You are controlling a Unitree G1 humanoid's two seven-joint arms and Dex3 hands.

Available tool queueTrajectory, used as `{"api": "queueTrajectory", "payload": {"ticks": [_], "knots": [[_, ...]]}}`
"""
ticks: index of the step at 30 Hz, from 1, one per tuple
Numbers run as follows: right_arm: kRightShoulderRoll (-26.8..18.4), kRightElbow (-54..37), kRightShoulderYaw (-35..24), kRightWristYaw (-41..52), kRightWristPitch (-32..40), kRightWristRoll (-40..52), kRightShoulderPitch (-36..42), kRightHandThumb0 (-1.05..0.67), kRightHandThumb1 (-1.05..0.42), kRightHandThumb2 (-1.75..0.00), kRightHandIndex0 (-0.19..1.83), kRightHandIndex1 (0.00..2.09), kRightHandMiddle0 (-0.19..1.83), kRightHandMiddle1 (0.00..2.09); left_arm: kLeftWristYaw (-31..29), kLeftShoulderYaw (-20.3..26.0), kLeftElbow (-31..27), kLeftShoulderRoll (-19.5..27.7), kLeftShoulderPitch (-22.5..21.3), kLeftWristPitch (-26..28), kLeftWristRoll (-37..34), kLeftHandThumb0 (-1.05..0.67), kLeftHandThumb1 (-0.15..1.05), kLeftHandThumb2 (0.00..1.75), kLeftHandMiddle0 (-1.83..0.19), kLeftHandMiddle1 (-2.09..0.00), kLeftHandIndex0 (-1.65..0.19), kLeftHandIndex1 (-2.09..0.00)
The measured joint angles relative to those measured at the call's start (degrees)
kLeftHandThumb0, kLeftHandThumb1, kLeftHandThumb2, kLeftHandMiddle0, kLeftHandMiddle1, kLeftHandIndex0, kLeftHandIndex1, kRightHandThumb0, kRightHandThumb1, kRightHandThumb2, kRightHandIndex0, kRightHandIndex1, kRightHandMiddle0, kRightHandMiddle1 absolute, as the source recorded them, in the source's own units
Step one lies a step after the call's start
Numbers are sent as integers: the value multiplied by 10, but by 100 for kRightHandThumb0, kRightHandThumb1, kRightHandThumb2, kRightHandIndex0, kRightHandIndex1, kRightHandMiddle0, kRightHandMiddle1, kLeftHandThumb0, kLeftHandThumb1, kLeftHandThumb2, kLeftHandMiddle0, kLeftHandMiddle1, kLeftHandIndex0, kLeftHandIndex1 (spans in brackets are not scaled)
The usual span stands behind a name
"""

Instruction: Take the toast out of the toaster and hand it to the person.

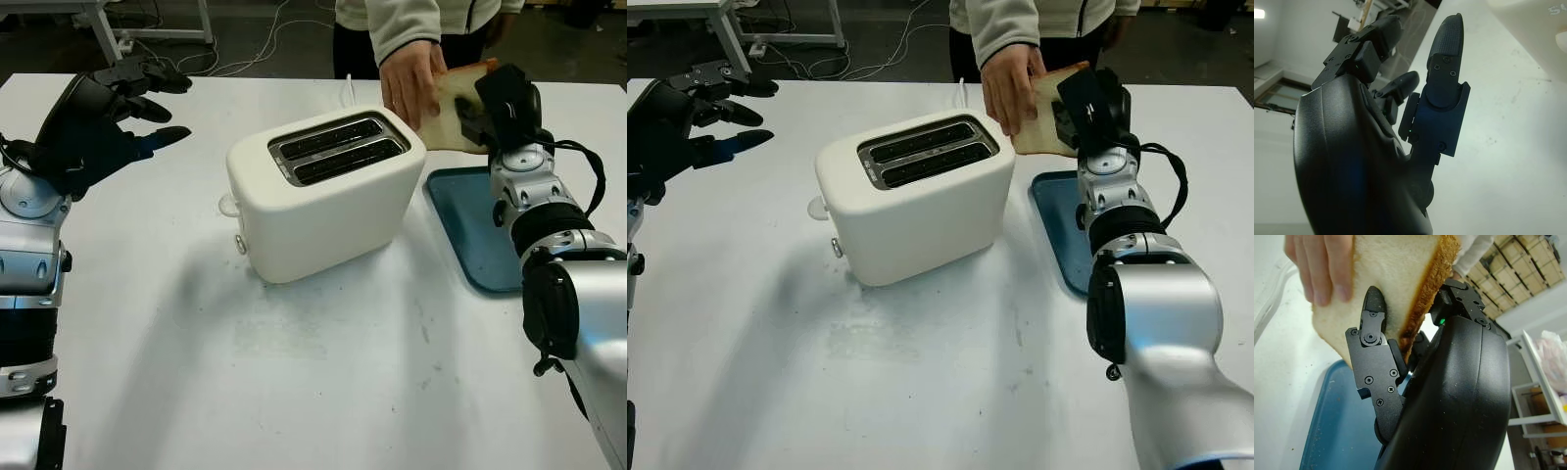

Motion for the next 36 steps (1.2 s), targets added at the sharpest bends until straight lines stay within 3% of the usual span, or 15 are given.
{"api": "queueTrajectory", "payload": {"ticks": [13, 15, 16, 17, 19, 21, 26, 30, 36], "knots": [[0, 0, 6, -8, -13, -11, 1, -19, -92, -42, 72, 175, 43, 175, 0, 0, 0, 0, 0, 0, 0, -60, 92, 13, -34, -89, -42, -55], [0, 0, 9, -8, -21, -12, 3, -29, -92, -37, 67, 174, 42, 173, 0, 0, 0, 0, 0, 0, 0, -59, 92, 13, -35, -89, -42, -55], [0, 0, 12, -5, -24, -14, 3, -36, -92, -33, 53, 168, 36, 162, 0, 0, 0, 0, 0, 0, 0, -59, 92, 13, -35, -89, -42, -55], [0, 0, 15, 2, -26, -16, 4, -44, -92, -31, 43, 147, 34, 135, 0, 0, 0, 0, 0, 0, 1, -59, 92, 13, -34, -88, -42, -55], [-3, -1, 28, 37, -27, -21, 4, -66, -92, -33, 29, 51, 29, 42, 0, 0, -1, 0, 0, 0, 1, -58, 92, 13, -34, -88, -42, -54], [-6, -2, 46, 75, -27, -36, 4, -75, -92, -32, 17, 13, 15, 9, 0, 0, -3, 0, 0, 3, 0, -59, 92, 13, -34, -88, -42, -54], [-23, -23, 68, 89, -39, -51, 16, -69, -92, -29, 4, 0, 3, 1, 0, 1, -5, 0, 3, 8, -1, -59, 92, 13, -34, -88, -43, -54], [-48, -81, 79, 50, -96, -64, 70, -58, -92, -38, 0, 0, 4, 1, 0, 3, -5, 0, 6, 8, -3, -59, 92, 12, -34, -88, -43, -53], [-75, -312, 62, 32, -129, -63, 216, -66, -92, -49, 11, 6, 8, 3, 1, 6, -4, 0, 11, 2, -1, -56, 92, 13, -34, -89, -43, -53]]}}
